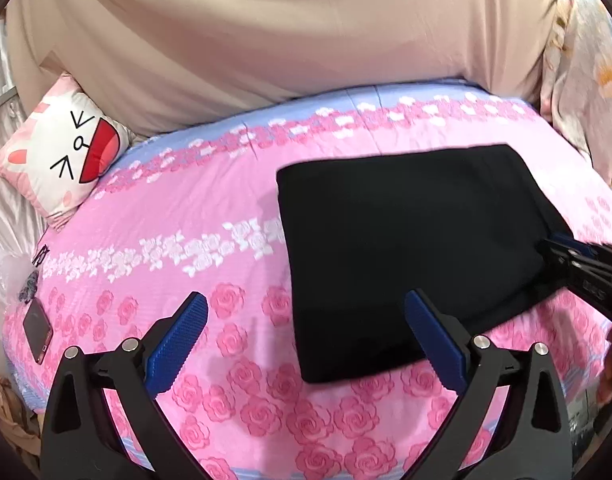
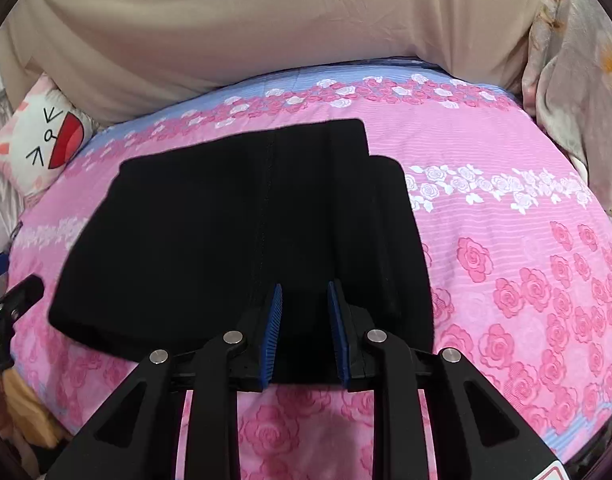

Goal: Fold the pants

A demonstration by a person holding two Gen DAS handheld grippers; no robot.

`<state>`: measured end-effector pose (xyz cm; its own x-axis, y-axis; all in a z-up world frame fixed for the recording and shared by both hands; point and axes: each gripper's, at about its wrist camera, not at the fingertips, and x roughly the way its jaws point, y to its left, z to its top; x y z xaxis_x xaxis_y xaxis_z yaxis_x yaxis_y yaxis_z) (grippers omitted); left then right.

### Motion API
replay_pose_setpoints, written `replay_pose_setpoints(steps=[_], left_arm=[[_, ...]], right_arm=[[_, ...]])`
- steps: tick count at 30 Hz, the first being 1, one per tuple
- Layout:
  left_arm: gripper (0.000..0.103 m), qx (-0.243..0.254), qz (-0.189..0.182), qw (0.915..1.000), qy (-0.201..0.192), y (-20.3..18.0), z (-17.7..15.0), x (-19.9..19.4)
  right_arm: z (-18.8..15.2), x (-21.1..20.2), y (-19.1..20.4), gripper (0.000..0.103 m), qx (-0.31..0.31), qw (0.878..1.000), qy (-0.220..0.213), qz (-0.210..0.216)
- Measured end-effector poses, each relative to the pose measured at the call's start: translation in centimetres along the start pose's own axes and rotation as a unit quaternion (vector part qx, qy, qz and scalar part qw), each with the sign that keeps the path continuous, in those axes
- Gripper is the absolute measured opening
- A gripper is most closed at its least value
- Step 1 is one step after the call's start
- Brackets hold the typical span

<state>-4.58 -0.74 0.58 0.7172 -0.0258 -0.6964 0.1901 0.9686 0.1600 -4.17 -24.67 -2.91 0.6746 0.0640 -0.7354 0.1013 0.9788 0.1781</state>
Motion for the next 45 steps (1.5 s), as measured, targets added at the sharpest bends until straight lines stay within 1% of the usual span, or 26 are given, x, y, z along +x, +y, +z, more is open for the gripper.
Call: replay_pose_setpoints(steps=[1, 2, 3, 4, 6, 11, 13, 14, 16, 17, 20, 22, 23, 24, 25, 26, 27, 29, 32, 35, 37, 39, 41, 42, 43, 45], left_arm=[[0.097, 0.001, 0.009, 1.0, 0.0, 0.1, 0.3, 0.2], [0.097, 0.002, 0.015, 0.9999, 0.001, 0.1, 0.4, 0.4], [0.097, 0.001, 0.019, 0.9998, 0.001, 0.2, 0.6, 0.6], [0.097, 0.0, 0.02, 0.9998, 0.002, 0.3, 0.7, 0.9], [0.097, -0.002, 0.026, 0.9997, 0.005, 0.3, 0.9, 1.4], [0.097, -0.016, 0.038, 0.9991, 0.008, 1.2, 1.4, 2.1], [0.097, -0.022, 0.042, 0.9988, 0.011, 1.8, 1.5, 2.4], [0.097, -0.023, 0.043, 0.9987, 0.012, 2.0, 1.5, 2.5], [0.097, -0.027, 0.047, 0.9984, 0.015, 2.4, 1.4, 2.7], [0.097, -0.029, 0.047, 0.9983, 0.017, 2.7, 1.3, 2.7], [0.097, -0.032, 0.051, 0.998, 0.021, 3.0, 1.1, 3.0], [0.098, -0.029, 0.051, 0.9979, 0.028, 2.8, 1.0, 3.7], [0.098, -0.027, 0.049, 0.9978, 0.035, 2.4, 0.9, 4.2], [0.098, -0.024, 0.046, 0.9979, 0.039, 2.1, 0.8, 4.5], [0.098, -0.02, 0.043, 0.998, 0.04, 1.7, 0.8, 4.7], [0.098, -0.008, 0.047, 0.9981, 0.04, 1.1, 0.7, 4.8], [0.098, -0.002, 0.051, 0.9979, 0.04, 0.8, 0.7, 4.9], [0.098, 0.006, 0.051, 0.9979, 0.039, 0.3, 0.6, 4.9], [0.098, 0.007, 0.041, 0.9984, 0.038, -0.4, 0.7, 5.0], [0.098, 0.011, 0.037, 0.9986, 0.037, -0.9, 0.9, 5.0], [0.098, 0.015, 0.038, 0.9986, 0.034, -1.3, 1.0, 4.9], [0.098, 0.016, 0.041, 0.9985, 0.032, -1.3, 1.1, 4.7], [0.098, 0.011, 0.041, 0.9987, 0.03, -1.1, 1.2, 4.7], [0.098, 0.011, 0.042, 0.9986, 0.031, -1.0, 1.3, 4.8], [0.098, 0.011, 0.043, 0.9985, 0.032, -1.0, 1.3, 4.9], [0.098, 0.011, 0.042, 0.9985, 0.034, -1.0, 1.5, 5.1]], right_arm=[[0.2, -0.7, -0.5, 0.027, 0.013, 1.0, -0.007, 0.016], [0.4, -1.1, -0.9, 0.033, 0.023, 0.999, -0.012, 0.025], [0.5, -1.3, -1.1, 0.044, 0.03, 0.999, -0.017, 0.028], [0.5, -1.4, -1.3, 0.048, 0.03, 0.999, -0.019, 0.023], [0.6, -0.9, -1.6, 0.05, 0.027, 1.0, -0.015, 0.006], [0.4, 1.1, -3.0, 0.052, 0.048, 0.998, 0.008, 0.027], [0.3, 1.5, -3.4, 0.045, 0.05, 0.998, 0.009, 0.026], [0.2, 1.3, -3.4, 0.027, 0.049, 0.999, 0.007, 0.02], [0.1, -0.1, -3.6, 0.018, 0.051, 0.998, 0.001, 0.04], [0.0, -1.0, -3.6, 0.01, 0.051, 0.997, -0.004, 0.051], [-0.8, -3.1, -2.9, 0.009, 0.035, 0.998, -0.012, 0.057], [-1.5, -1.2, -3.1, 0.012, 0.026, 0.999, 0.009, 0.038], [-1.9, 0.4, -3.7, 0.016, 0.029, 0.999, 0.027, 0.026], [-2.3, 0.9, -4.2, 0.017, 0.048, 0.998, 0.026, 0.036], [-2.5, 0.1, -4.9, 0.017, 0.087, 0.994, 0.013, 0.061], [-2.4, -0.6, -5.0, 0.018, 0.095, 0.993, 0.003, 0.063], [-2.0, -2.2, -4.5, 0.02, 0.088, 0.995, -0.025, 0.043], [-1.0, -4.1, -3.3, 0.022, 0.055, 0.997, -0.054, 0.007], [1.6, -5.1, -1.2, 0.022, 0.018, 0.996, -0.076, 0.034], [4.2, -2.9, 1.1, 0.022, -0.029, 0.996, -0.07, 0.037], [5.4, 0.2, 1.3, 0.022, -0.038, 0.998, -0.046, 0.038], [5.8, 4.1, 0.0, 0.021, -0.027, 1.0, -0.01, 0.005], [5.7, 6.3, -2.2, 0.011, 0.004, 1.0, 0.004, -0.029], [5.7, 6.0, -3.1, 0.011, 0.029, 1.0, 0.001, -0.011], [5.6, 5.0, -3.5, 0.012, 0.052, 0.999, -0.004, -0.01], [5.3, 2.4, -2.8, 0.019, 0.039, 0.998, -0.032, -0.036]])
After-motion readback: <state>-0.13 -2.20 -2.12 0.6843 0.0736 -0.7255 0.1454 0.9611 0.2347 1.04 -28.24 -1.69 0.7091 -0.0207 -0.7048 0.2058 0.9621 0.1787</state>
